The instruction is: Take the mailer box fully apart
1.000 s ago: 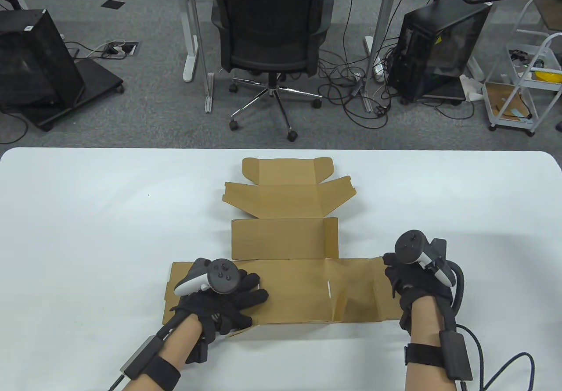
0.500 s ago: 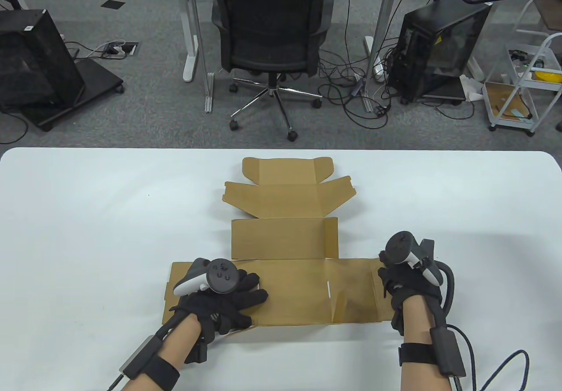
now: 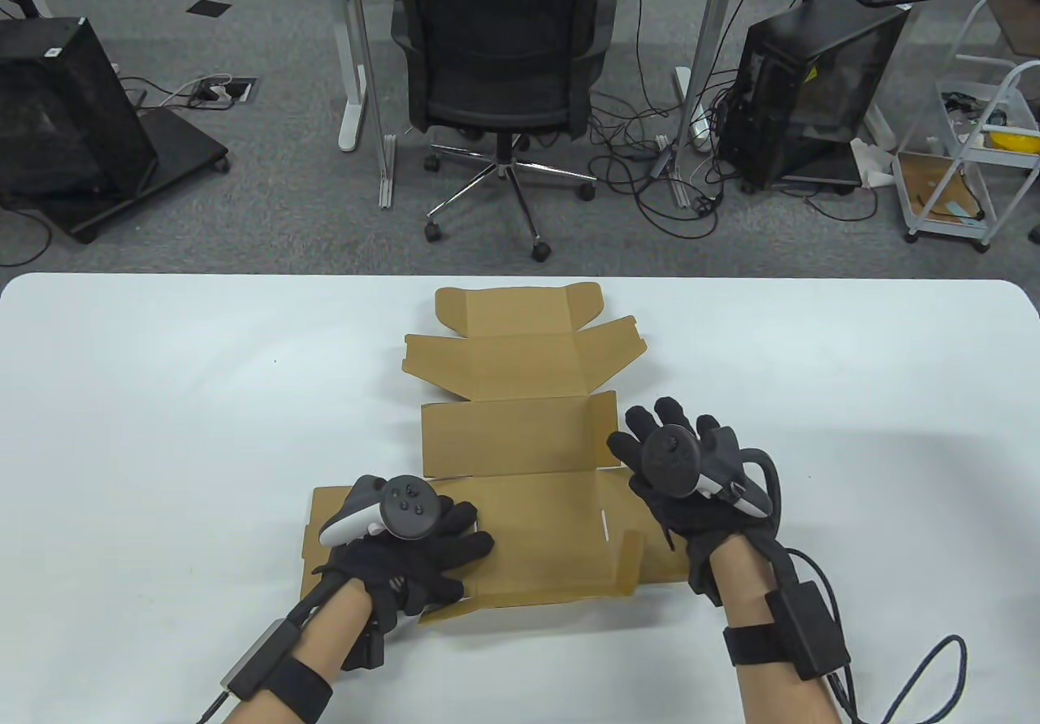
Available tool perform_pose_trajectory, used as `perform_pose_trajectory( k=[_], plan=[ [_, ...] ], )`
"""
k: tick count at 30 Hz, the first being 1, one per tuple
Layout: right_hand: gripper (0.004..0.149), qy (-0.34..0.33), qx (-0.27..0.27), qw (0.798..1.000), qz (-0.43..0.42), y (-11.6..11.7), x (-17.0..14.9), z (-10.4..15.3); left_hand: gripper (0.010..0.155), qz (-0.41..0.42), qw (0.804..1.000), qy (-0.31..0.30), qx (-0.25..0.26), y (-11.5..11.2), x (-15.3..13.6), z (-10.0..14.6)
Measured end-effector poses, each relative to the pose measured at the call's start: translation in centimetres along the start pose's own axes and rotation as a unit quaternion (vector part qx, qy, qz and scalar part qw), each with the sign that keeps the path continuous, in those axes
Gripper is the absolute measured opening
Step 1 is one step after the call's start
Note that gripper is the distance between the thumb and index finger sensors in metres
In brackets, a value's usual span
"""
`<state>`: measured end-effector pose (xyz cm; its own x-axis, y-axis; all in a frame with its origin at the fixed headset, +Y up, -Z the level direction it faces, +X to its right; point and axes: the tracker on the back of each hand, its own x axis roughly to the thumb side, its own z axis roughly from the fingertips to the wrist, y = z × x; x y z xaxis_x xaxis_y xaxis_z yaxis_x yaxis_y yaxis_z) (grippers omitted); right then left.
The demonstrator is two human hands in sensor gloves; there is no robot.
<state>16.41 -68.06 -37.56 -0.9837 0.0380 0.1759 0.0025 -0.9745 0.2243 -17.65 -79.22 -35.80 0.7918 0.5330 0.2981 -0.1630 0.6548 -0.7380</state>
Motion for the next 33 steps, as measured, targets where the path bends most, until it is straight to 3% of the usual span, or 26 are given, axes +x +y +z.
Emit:
perform_pose_trajectory(
  k=[3, 7, 10, 14, 19, 24, 30, 33],
  plan=[
    [0.061, 0.03, 0.017, 0.999, 0.027, -2.7, 0.4, 0.5, 0.068, 0.006, 1.0, -0.001, -0.001, 0.1, -0.1, -0.1],
    [0.06, -0.029, 0.002, 0.998, 0.053, -4.8, 3.6, -0.3, 0.068, 0.007, 1.0, -0.002, -0.002, 0.1, -0.1, -0.1],
    [0.059, -0.073, 0.051, 0.987, 0.133, -2.5, 6.4, -3.6, 0.068, 0.009, 1.0, -0.003, -0.002, 0.1, -0.1, -0.1],
    [0.06, -0.015, 0.127, 0.969, 0.211, 0.8, 6.4, -8.0, 0.068, 0.009, 1.0, -0.004, -0.001, 0.1, -0.1, -0.1],
    [0.06, 0.022, 0.176, 0.971, 0.158, 2.9, 4.2, -10.7, 0.068, 0.011, 1.0, -0.007, -0.003, 0.2, -0.2, -0.1],
    [0.061, 0.014, 0.195, 0.977, 0.081, 5.1, 2.3, -11.9, 0.068, 0.013, 1.0, -0.009, -0.003, 0.2, -0.2, -0.1],
    [0.064, 0.018, 0.201, 0.979, 0.012, 6.2, 1.2, -11.9, 0.068, 0.017, 1.0, -0.009, -0.004, 0.2, -0.3, -0.1],
    [0.071, 0.015, 0.212, 0.976, -0.045, 6.0, 1.0, -10.6, 0.067, 0.017, 1.0, -0.008, -0.004, 0.2, -0.3, -0.1]
  ],
)
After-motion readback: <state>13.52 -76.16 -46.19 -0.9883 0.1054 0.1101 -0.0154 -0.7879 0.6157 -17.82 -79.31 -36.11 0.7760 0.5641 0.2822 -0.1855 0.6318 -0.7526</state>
